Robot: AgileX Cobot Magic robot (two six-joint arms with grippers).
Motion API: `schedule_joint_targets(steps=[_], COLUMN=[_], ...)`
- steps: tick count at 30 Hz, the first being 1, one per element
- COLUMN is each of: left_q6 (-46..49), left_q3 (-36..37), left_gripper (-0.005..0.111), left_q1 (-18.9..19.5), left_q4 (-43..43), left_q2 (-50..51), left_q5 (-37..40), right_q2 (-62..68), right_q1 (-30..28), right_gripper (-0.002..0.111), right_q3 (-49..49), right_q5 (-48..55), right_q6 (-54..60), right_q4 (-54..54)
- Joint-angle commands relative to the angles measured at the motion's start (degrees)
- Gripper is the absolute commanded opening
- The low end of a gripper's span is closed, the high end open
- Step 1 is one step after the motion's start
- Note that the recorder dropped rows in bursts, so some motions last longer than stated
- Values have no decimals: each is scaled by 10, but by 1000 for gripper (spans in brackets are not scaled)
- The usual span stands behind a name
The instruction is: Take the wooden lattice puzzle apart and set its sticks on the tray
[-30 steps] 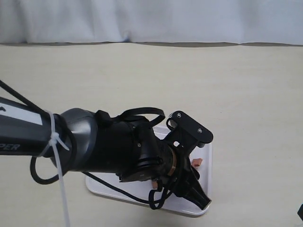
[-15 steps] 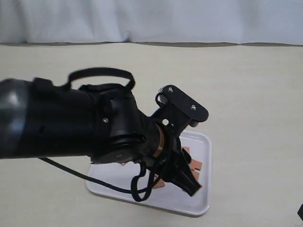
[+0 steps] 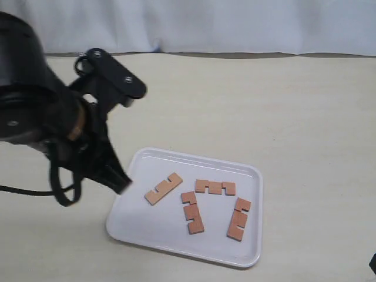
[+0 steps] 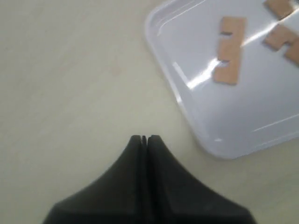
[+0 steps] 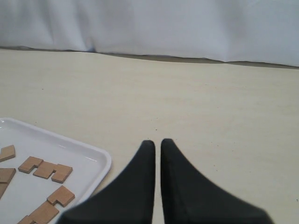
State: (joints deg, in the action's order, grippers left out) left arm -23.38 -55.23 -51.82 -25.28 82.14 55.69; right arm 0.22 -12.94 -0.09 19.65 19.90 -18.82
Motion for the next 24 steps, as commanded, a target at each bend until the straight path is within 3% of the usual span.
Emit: schedule_joint_targets(steps=[1, 2, 3, 4, 5, 7, 9, 12, 17, 21, 24], left_q6=[75, 92, 133, 147, 146, 147, 169, 186, 184, 184, 184], left_q3=[86, 97, 118, 121, 123, 128, 150, 210, 291, 316, 313], left_gripper=[0, 0, 0, 0, 0, 0, 0, 0, 0, 0, 0], left_q1=[143, 172, 251, 292, 369, 434, 471, 478, 478, 478, 471], left_q4=[41, 47, 49, 49, 70, 127, 183, 212, 189, 191, 208], left_q2=[-84, -97, -131, -146, -186, -237, -285, -427, -663, -796, -821], left_q5=[11, 11, 11, 11, -14, -80, -142, -243, -329, -355, -347], right_q2=[-2, -2, -2, -2, -2, -2, -2, -2, -2, -2, -2], right_q1=[2, 2, 2, 2, 2, 2, 2, 2, 2, 2, 2], right_gripper=[4, 4, 4, 4, 4, 4, 4, 4, 4, 4, 4], right_q3=[1, 1, 1, 1, 1, 1, 1, 1, 1, 1, 1], right_q5=[-1, -1, -1, -1, -1, -1, -1, -1, -1, -1, -1], right_q6=[-2, -2, -2, -2, -2, -2, -2, -2, -2, -2, -2], right_q4=[-2, -2, -2, -2, -2, -2, -2, -2, -2, -2, -1])
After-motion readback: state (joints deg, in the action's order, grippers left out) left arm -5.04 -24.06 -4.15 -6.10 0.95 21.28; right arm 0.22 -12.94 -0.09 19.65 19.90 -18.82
